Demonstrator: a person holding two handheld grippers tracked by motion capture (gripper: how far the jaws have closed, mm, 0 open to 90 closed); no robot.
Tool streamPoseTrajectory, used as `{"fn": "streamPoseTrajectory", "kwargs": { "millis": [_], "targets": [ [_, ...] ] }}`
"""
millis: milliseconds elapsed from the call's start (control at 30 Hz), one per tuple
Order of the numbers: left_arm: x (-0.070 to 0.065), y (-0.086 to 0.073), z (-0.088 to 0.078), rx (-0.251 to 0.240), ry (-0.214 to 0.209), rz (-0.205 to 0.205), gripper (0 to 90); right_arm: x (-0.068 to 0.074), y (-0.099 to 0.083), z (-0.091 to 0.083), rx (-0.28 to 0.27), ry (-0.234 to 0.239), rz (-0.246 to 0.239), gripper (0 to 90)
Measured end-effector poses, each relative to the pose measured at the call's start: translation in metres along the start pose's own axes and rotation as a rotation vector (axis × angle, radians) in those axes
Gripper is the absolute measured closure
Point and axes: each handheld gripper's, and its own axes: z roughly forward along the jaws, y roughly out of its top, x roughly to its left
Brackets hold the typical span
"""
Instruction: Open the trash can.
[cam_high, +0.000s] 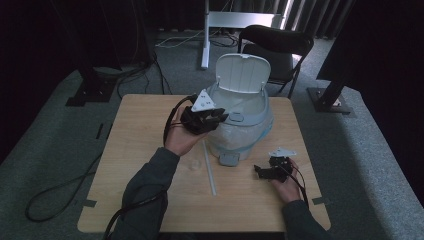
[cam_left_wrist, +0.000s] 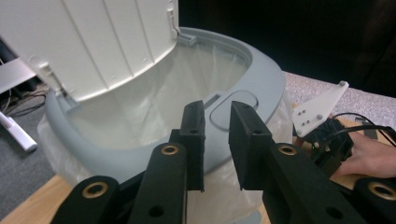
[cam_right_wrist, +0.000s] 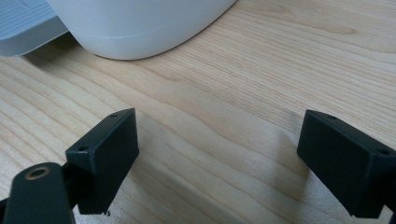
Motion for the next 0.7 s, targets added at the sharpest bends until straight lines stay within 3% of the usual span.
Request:
{"fn": "streamPoseTrajectory", "kwargs": {
  "millis": [433,700],
  "targets": [
    [0.013,-0.023,-0.023,-0.011,0.03,-0.066,68.2,0.0,0.0,0.0,0.0,0.0,0.0,11.5],
    [0.021,-0.045,-0.032,0.014,0.054,-0.11,67.7,0.0,0.0,0.0,0.0,0.0,0.0,11.5]
  ]
}}
